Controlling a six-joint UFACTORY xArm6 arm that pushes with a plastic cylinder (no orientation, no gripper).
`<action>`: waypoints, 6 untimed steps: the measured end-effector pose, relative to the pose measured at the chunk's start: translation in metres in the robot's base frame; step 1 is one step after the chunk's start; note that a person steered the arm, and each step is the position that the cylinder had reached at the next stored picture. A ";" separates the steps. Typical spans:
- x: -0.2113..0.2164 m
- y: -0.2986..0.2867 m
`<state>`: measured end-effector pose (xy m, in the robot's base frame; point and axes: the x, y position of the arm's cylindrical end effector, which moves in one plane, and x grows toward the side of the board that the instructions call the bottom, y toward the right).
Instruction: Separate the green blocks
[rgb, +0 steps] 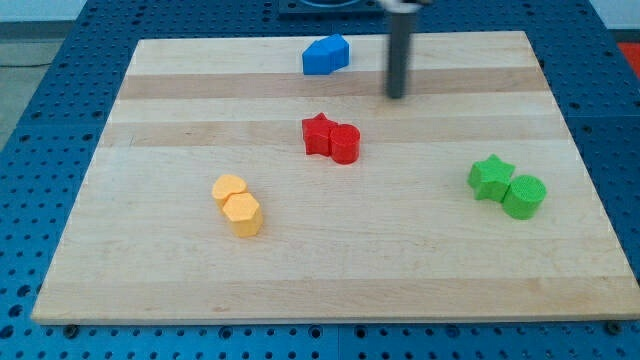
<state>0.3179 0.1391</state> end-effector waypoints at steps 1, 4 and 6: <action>0.041 0.105; 0.204 0.105; 0.190 0.048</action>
